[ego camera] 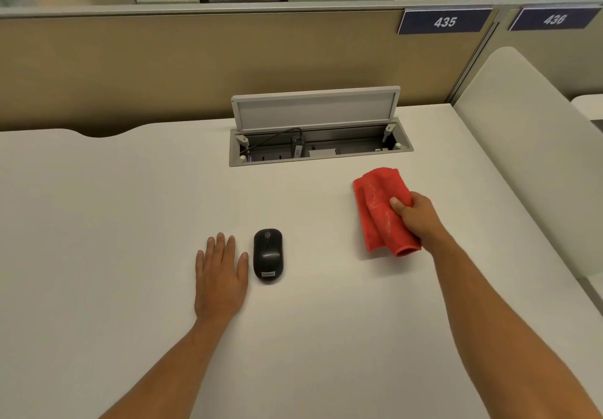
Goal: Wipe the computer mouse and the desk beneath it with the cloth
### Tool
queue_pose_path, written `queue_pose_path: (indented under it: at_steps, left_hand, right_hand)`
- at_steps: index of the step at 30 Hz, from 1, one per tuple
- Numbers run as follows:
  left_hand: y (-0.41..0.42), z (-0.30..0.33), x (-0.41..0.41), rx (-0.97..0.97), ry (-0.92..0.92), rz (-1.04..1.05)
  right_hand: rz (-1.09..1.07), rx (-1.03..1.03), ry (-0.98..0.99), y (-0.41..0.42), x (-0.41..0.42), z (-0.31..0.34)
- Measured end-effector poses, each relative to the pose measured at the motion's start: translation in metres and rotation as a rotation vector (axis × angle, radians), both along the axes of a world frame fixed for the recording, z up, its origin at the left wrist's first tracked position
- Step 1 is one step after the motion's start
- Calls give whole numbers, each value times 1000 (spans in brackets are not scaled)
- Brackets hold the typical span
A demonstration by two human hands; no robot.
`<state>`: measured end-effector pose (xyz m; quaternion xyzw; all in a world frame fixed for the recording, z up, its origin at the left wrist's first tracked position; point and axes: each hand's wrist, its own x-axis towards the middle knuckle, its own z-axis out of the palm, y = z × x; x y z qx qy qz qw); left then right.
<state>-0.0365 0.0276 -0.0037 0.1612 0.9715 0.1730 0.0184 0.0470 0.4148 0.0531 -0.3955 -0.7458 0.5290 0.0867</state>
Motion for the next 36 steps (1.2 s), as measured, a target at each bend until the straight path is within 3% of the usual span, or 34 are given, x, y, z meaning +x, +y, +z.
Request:
queue_pose_path:
  at_steps: [4,7,9,11,13,15,20,36]
  left_hand:
    - [-1,-4,-1,-4,-6,6]
    - [-1,-5,0,1,2,8]
    - [-1,-5,0,-5,5,9]
    - [-1,-4,-1,-7,2,10]
    - [-1,-4,-1,-6,-2,13]
    - [0,-4,-1,-1,0,15]
    - [-1,-6,-1,2,7,16]
    - [-2,-4,0,51,16,19]
  right_hand:
    - [13,-37,-8,31,-2,-5]
    - [37,51,-71,44,-7,-10]
    - [62,231,-162,46,-11,-12]
    - [41,540,-257,45,-14,-15]
    - [33,835,-245,38,-18,-16]
    - [158,976,-196,32,-23,-18]
    - [454,890,-406,26,-24,-42]
    - [495,984,-503,32,-38,-31]
